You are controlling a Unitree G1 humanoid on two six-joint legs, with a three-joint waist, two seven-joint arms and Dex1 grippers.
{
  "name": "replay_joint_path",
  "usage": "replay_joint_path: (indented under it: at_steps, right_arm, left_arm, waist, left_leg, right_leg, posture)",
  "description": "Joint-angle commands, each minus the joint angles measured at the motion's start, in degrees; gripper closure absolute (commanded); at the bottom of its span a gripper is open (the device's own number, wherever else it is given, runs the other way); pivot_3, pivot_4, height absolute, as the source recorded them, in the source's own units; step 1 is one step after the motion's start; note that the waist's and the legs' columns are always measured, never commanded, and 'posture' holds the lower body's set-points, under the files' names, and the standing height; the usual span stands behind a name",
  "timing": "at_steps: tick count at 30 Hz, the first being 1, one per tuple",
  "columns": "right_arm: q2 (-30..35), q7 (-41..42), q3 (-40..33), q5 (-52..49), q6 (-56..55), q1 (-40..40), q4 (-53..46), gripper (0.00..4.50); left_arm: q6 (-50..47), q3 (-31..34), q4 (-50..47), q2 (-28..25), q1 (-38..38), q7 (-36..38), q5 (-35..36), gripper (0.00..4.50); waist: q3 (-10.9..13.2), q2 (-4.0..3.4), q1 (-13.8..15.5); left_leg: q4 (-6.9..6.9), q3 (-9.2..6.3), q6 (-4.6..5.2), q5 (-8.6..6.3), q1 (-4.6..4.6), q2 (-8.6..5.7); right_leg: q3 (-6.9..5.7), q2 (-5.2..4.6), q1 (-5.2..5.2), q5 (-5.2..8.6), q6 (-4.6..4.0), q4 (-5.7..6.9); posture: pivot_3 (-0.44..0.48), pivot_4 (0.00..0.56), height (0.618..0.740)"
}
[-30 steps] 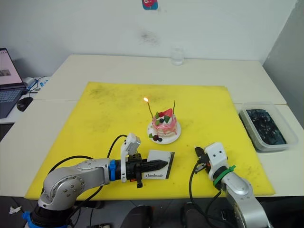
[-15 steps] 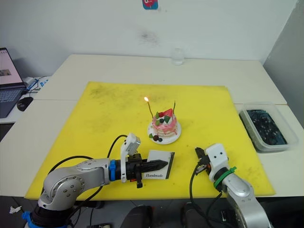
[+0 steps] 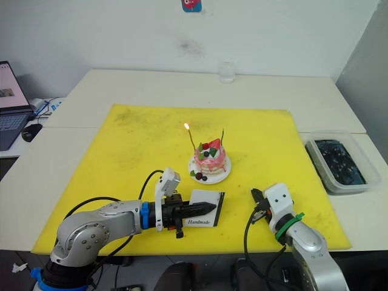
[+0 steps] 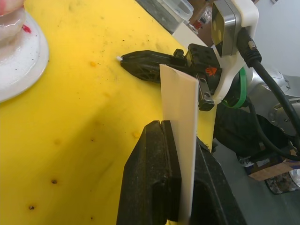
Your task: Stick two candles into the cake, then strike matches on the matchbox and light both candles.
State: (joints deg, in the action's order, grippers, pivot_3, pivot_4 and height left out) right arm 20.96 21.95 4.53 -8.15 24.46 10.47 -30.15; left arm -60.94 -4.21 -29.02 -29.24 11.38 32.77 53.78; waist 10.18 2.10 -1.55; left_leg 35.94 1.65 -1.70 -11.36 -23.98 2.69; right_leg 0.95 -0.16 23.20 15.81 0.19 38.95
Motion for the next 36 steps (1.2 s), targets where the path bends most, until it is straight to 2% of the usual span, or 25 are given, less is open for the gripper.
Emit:
replay_joint_path:
  at_steps: [1, 5, 8, 12, 16, 24, 36]
  right_arm:
    - [1.75, 1.39, -1.40, -0.67, -0.44, 0.11, -3.91, 4.45]
    - [5.71, 4.02, -2.25, -1.53, 1.47, 0.10, -9.18, 4.45]
    - [12.24, 8.68, -3.34, -2.86, 4.85, -1.07, -15.97, 4.45]
    - [21.64, 14.93, -3.38, -3.73, 7.10, -4.89, -20.67, 4.45]
    - [26.22, 17.90, -2.23, -4.89, 10.10, -9.32, -22.24, 4.45]
    - [29.65, 20.88, 0.26, -6.22, 13.97, -14.51, -23.55, 4.45]
    - [28.14, 19.98, 4.75, -5.77, 15.45, -20.26, -21.76, 4.45]
  left_arm:
    - [0.46, 0.31, -1.69, 0.52, -0.16, -0.44, 0.66, 4.50]
    - [1.00, 0.16, -1.42, 1.07, 0.21, -1.06, 0.12, 4.50]
    - [1.70, -0.11, -1.05, 1.58, 1.23, -1.18, -0.50, 4.50]
    - [2.06, -0.38, -0.14, 2.86, 2.69, -1.35, -1.10, 4.50]
    - [2.17, -0.61, 0.47, 3.44, 3.64, -1.11, -1.35, 4.50]
    - [2.24, -0.84, 1.11, 4.01, 4.51, -0.75, -1.74, 4.50]
    - [2.38, -1.30, 2.32, 4.42, 6.09, 0.05, -2.55, 4.50]
  waist:
    - [0.00, 0.00, 0.00]
    - [0.00, 0.00, 0.00]
    - [0.00, 0.00, 0.01]
    - [0.01, 0.02, 0.01]
    - [-0.02, 0.06, 0.02]
    - [-0.01, 0.08, 0.08]
    - [-0.01, 0.08, 0.07]
  left_leg:
    - [0.00, 0.01, 0.00, 0.00, 0.00, -0.01]
    - [0.00, 0.01, 0.00, 0.00, 0.00, -0.01]
    - [0.01, -0.01, 0.00, 0.00, 0.00, -0.01]
    - [0.07, -0.02, 0.00, 0.00, 0.01, -0.03]
    - [0.07, -0.03, 0.00, 0.00, 0.01, -0.06]
    - [0.06, -0.02, 0.00, 0.00, -0.03, -0.06]
    - [0.07, -0.04, 0.00, 0.00, -0.03, -0.06]
  right_leg:
    - [0.01, 0.00, 0.00, 0.00, 0.01, 0.00]
    - [0.01, 0.00, 0.00, -0.01, 0.01, 0.00]
    - [0.00, 0.01, 0.00, -0.01, 0.01, 0.01]
    - [-0.01, 0.03, -0.04, -0.03, 0.06, 0.00]
    - [-0.02, 0.06, -0.04, -0.04, 0.07, 0.00]
    - [-0.01, 0.10, -0.02, -0.03, 0.06, -0.02]
    - [-0.02, 0.10, -0.03, -0.04, 0.07, -0.01]
  posture:
    - [0.000, 0.150, 0.740]
    - [0.000, 0.150, 0.740]
    - [0.000, 0.150, 0.740]
    - [0.000, 0.150, 0.740]
    - [0.000, 0.150, 0.740]
    - [0.000, 0.150, 0.740]
    - [0.000, 0.150, 0.740]
